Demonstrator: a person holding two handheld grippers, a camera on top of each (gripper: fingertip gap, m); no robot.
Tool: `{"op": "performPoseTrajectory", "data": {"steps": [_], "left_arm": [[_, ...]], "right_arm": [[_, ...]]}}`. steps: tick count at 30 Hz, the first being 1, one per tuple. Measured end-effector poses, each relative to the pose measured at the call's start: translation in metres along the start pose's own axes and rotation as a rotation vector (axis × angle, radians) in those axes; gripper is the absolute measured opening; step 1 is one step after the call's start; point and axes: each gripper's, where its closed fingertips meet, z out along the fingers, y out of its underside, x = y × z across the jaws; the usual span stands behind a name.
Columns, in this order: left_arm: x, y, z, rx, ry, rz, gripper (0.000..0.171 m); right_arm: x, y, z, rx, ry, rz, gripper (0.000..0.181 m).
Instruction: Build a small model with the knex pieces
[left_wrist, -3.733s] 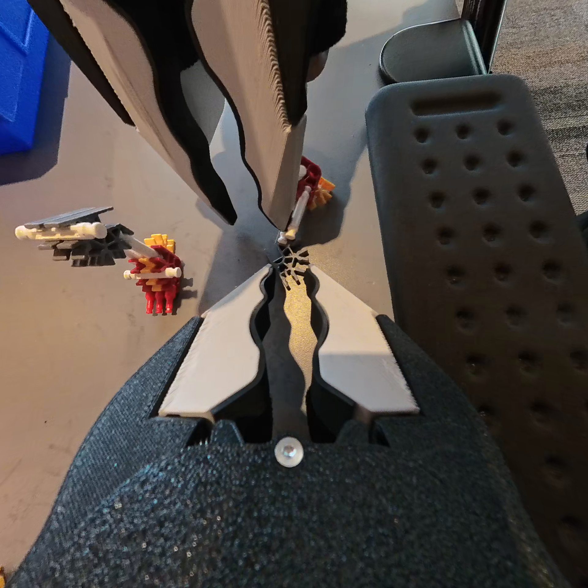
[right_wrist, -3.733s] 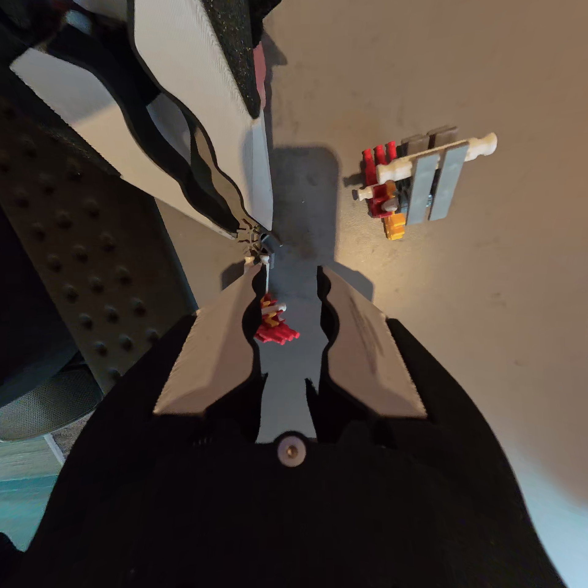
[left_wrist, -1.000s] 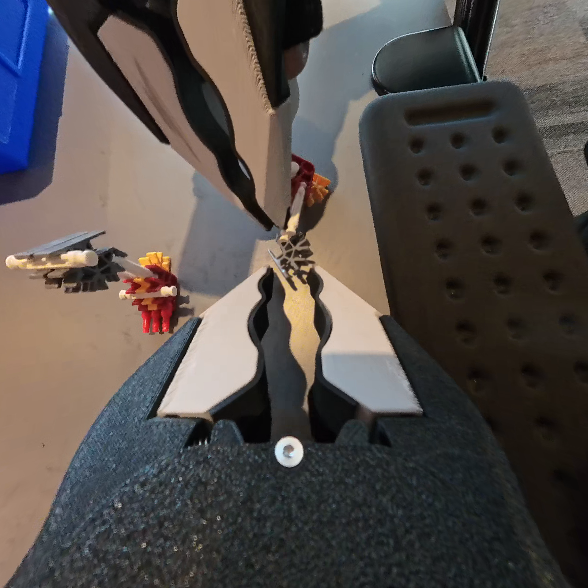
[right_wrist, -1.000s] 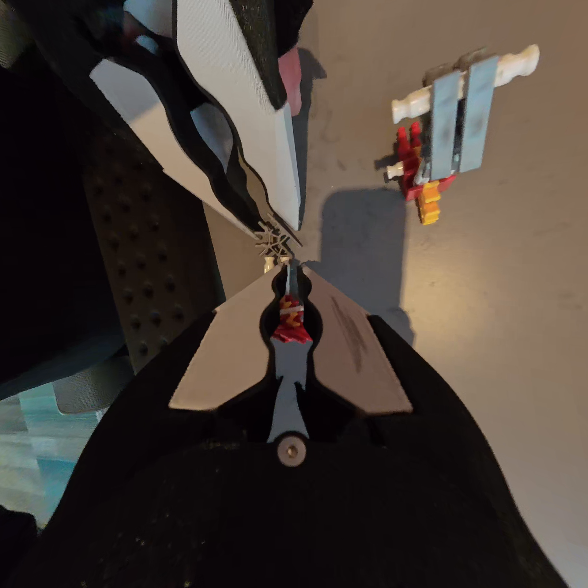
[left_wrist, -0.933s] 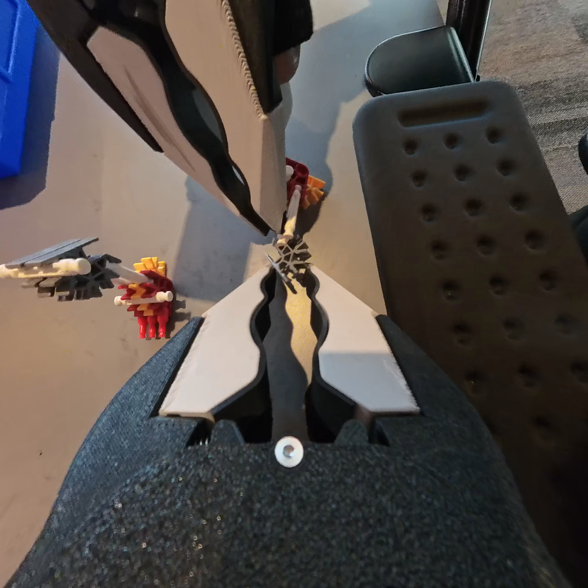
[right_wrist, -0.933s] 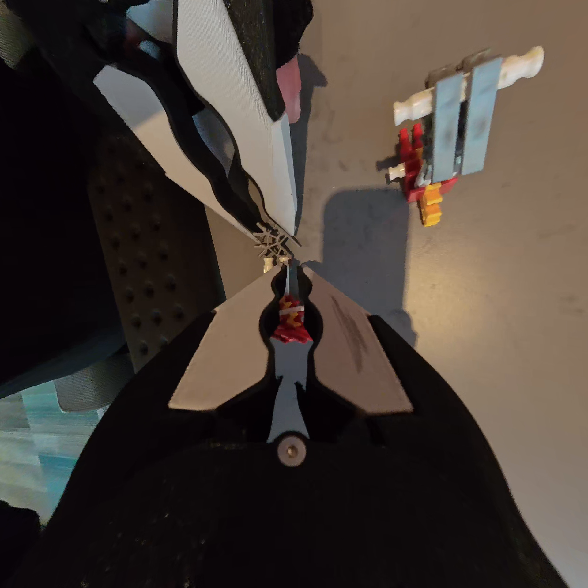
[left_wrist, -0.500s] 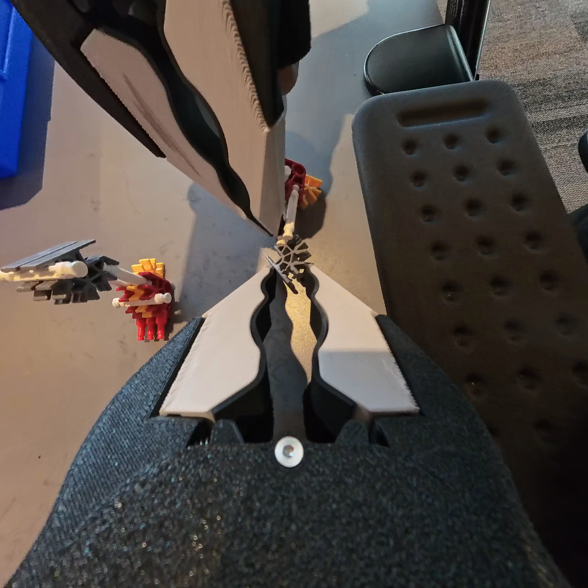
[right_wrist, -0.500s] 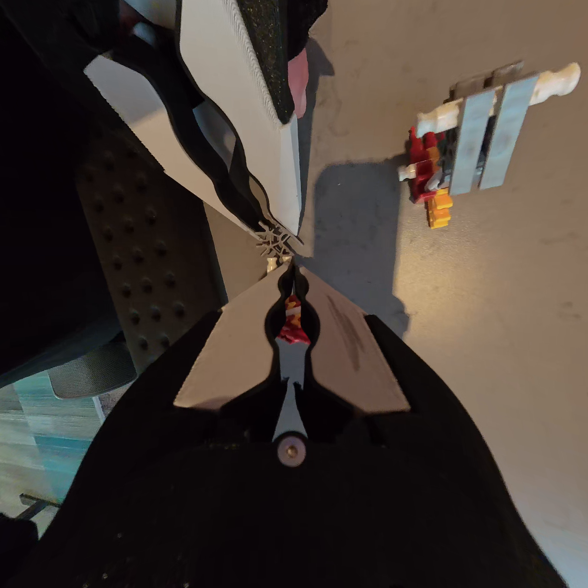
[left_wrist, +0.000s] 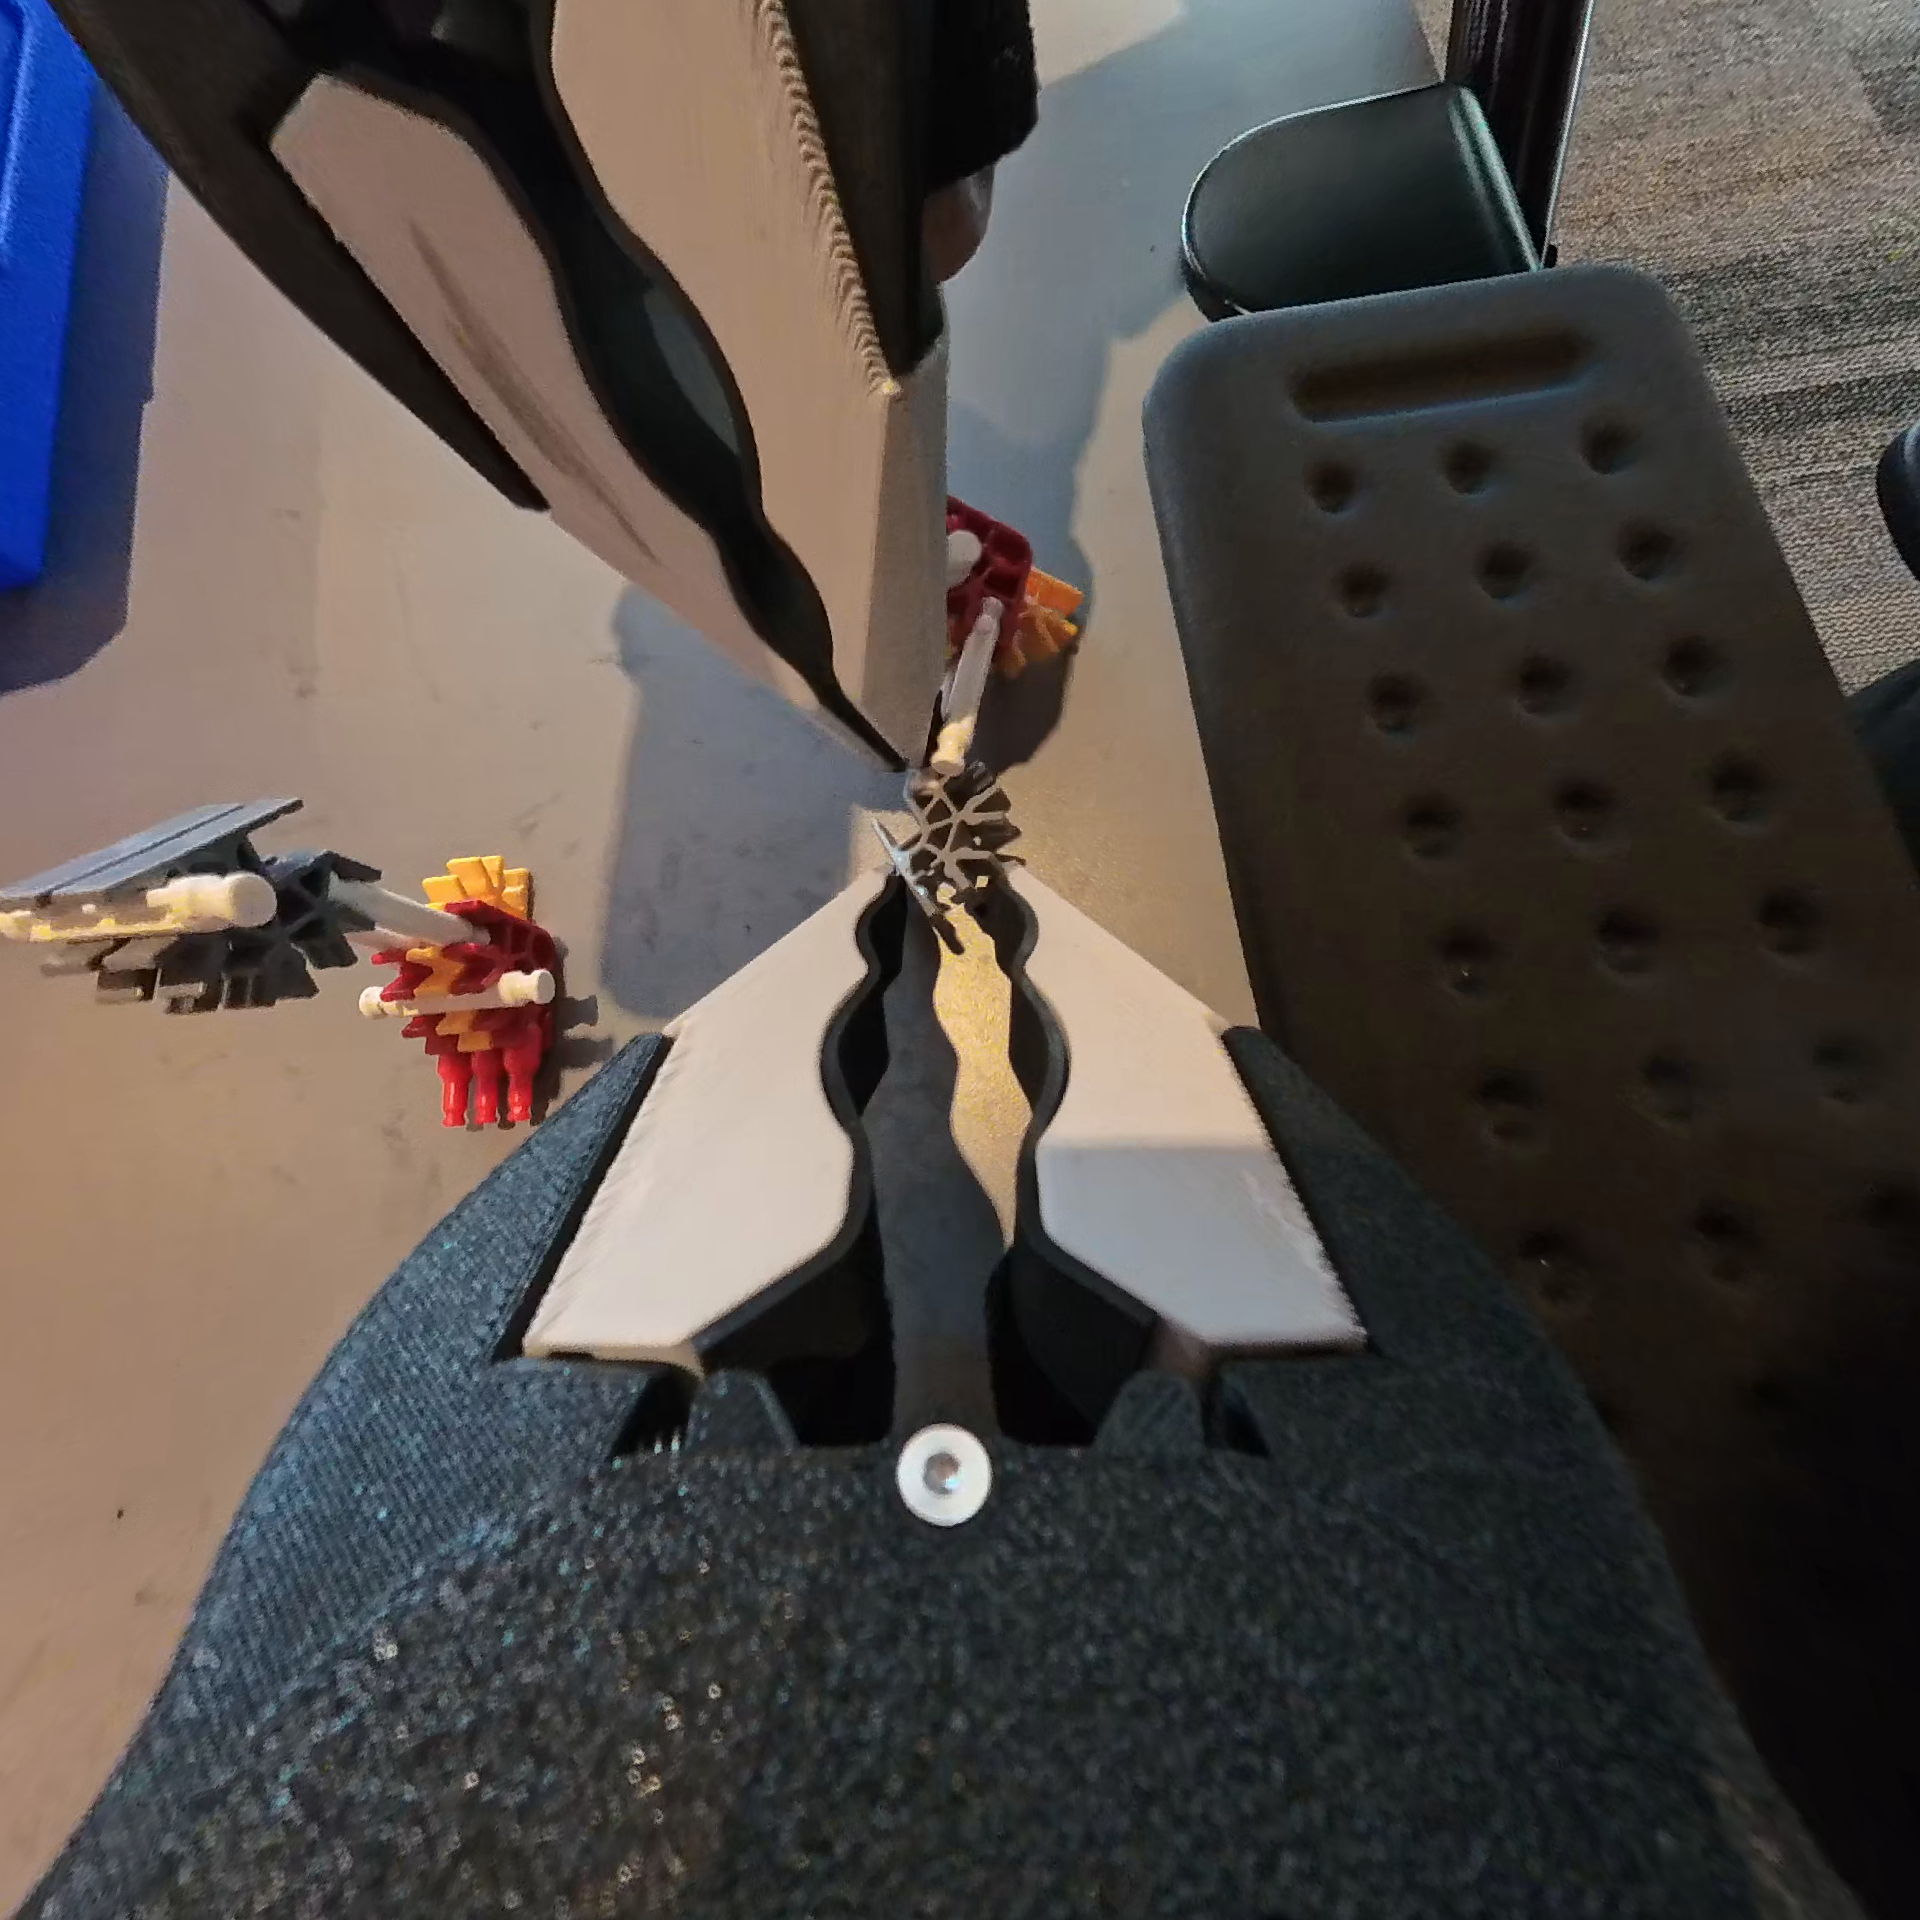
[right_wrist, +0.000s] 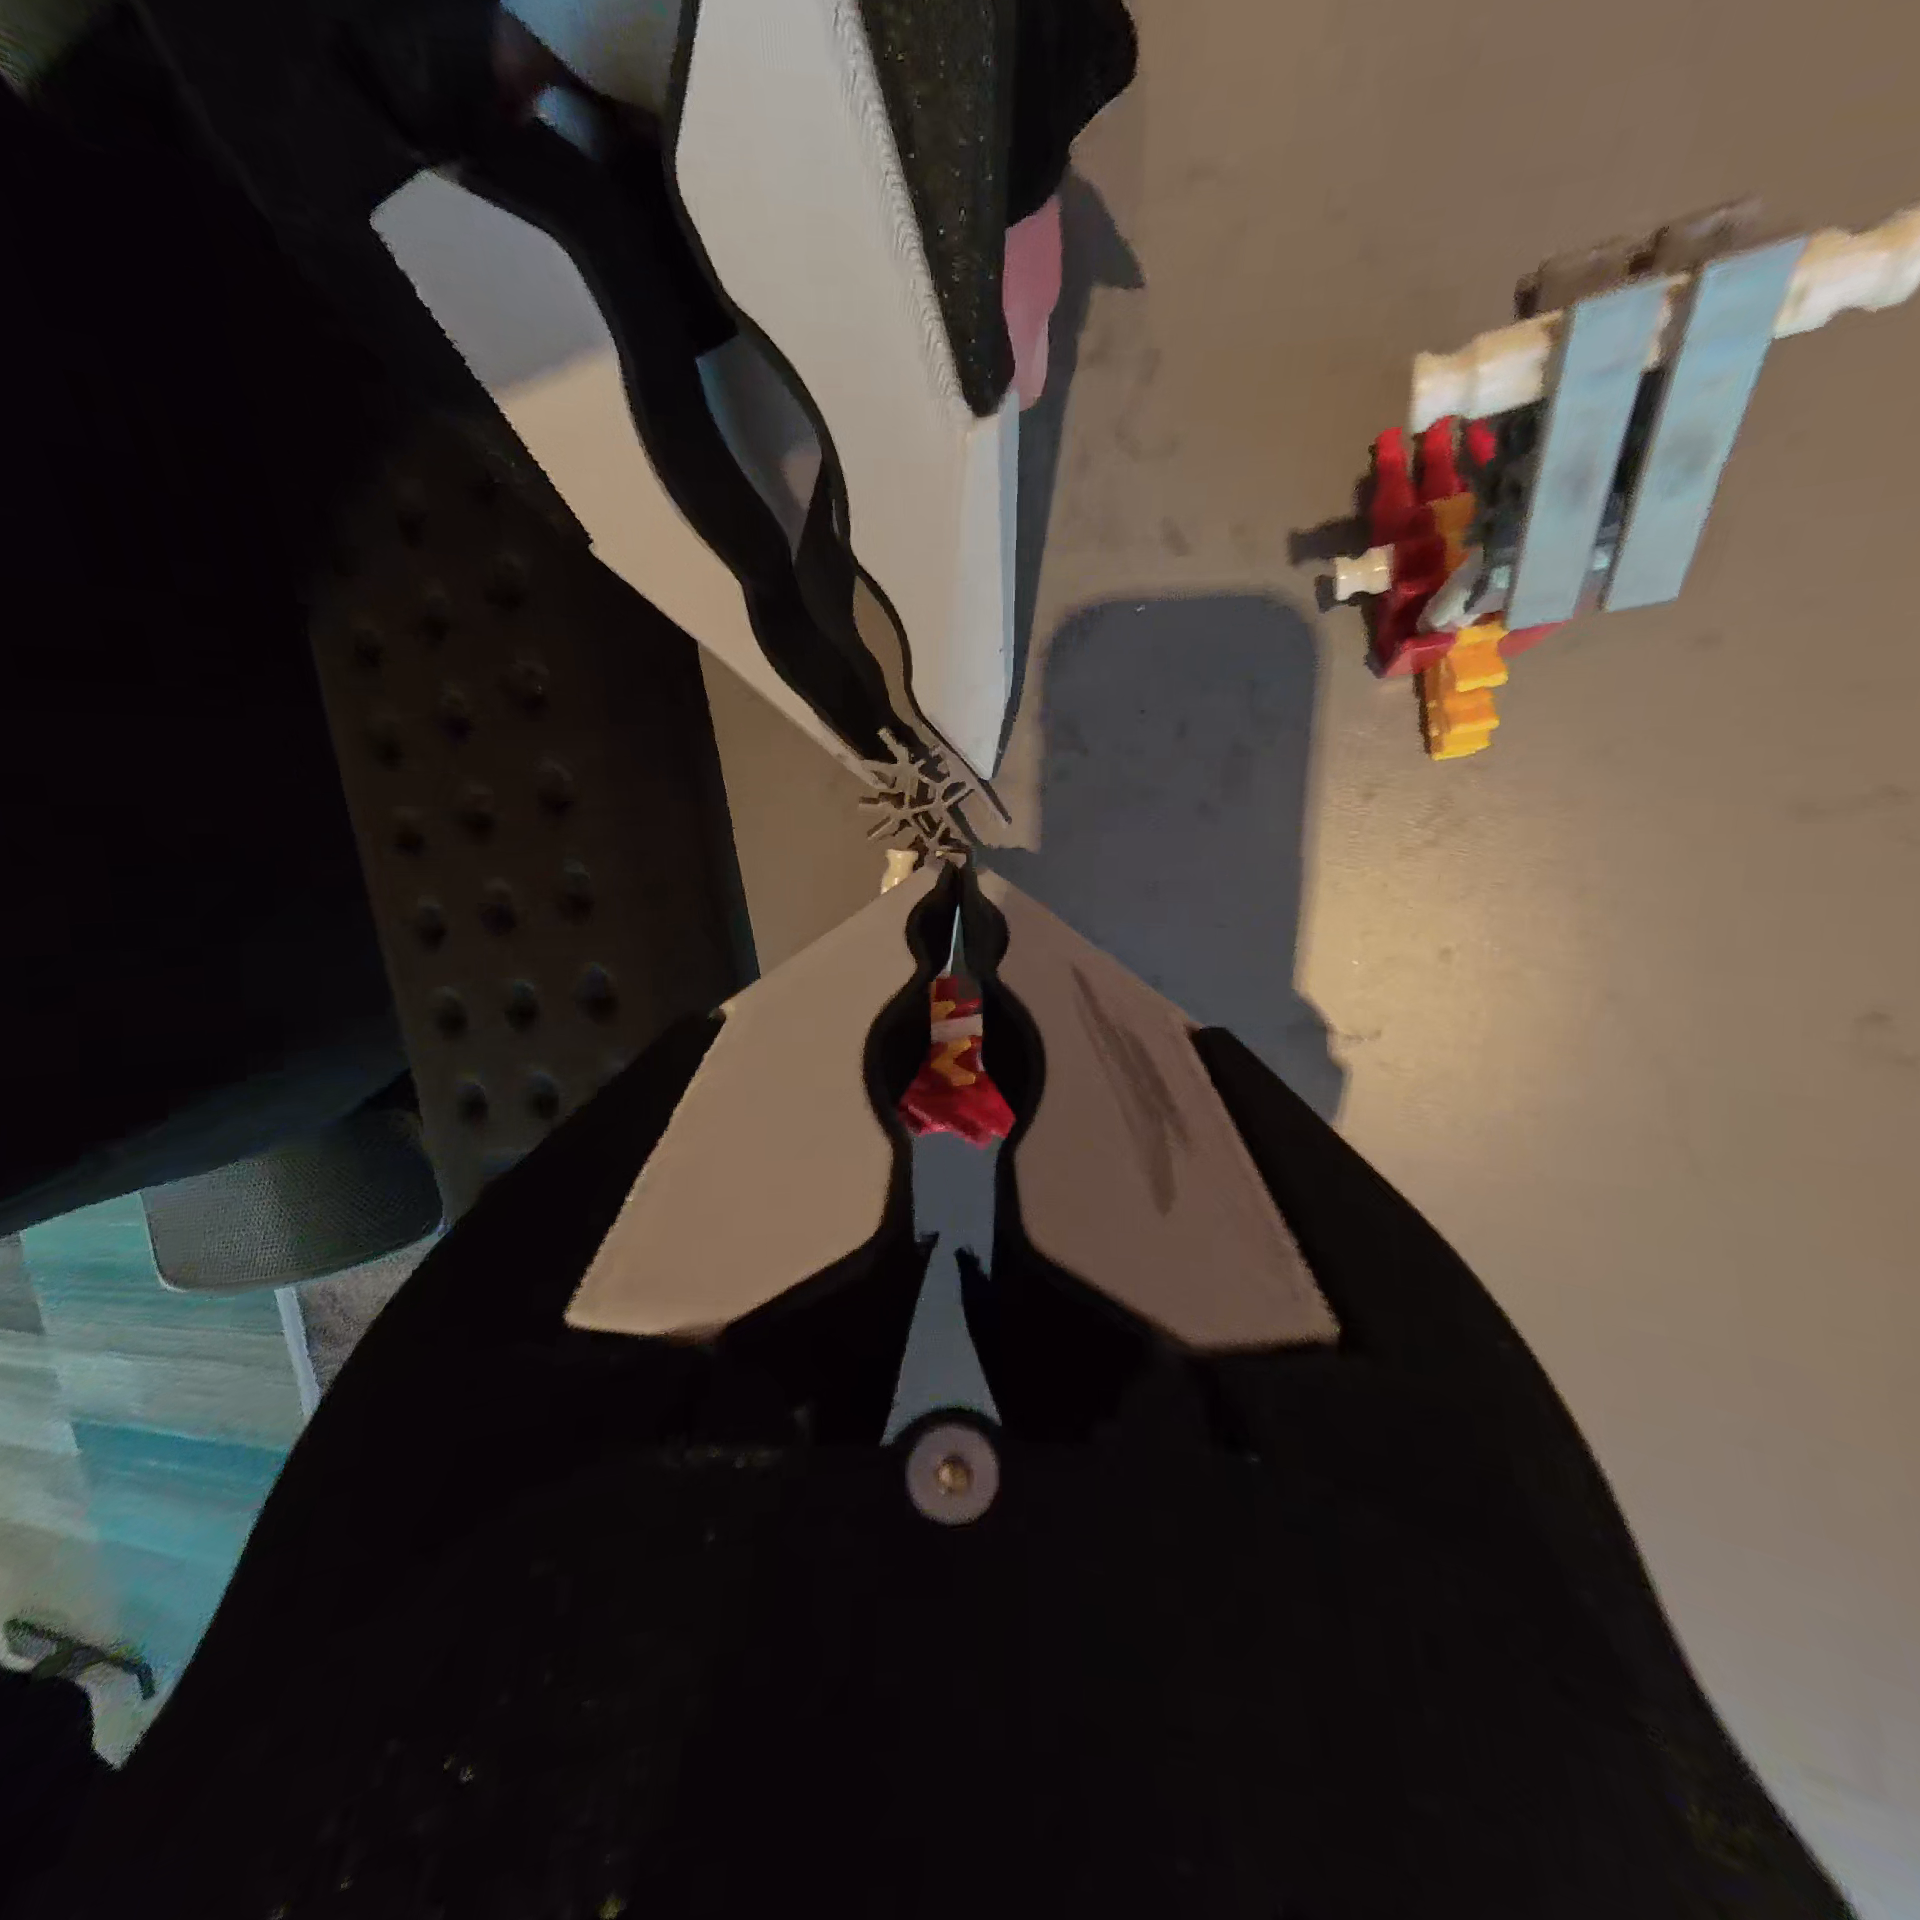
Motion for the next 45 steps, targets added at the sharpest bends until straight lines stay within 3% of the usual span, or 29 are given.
{"op": "performPoseTrajectory", "data": {"steps": [12,14,20,25,31,45], "left_arm": [[0.001,0.0,0.0,0.0,0.002,0.005,0.015],[0.002,0.0,0.001,0.0,-0.001,0.009,0.014],[0.002,-0.002,0.002,0.0,0.004,0.009,0.014],[0.002,-0.002,0.002,0.0,0.0,0.015,0.014],[0.002,-0.002,0.002,0.0,0.003,0.015,0.014],[0.002,-0.002,0.003,-0.001,0.0,0.018,0.014]], "right_arm": [[-0.002,0.001,-0.001,-0.074,0.079,-0.026,0.0],[0.004,0.011,0.004,-0.146,0.107,-0.04,0.001],[0.003,-0.001,0.005,-0.153,0.182,-0.091,0.0],[-0.004,-0.007,-0.014,0.039,0.096,-0.015,0.002],[-0.01,-0.002,-0.009,-0.004,0.055,-0.016,0.001],[-0.01,0.007,-0.002,-0.108,0.143,-0.029,0.0]]}}
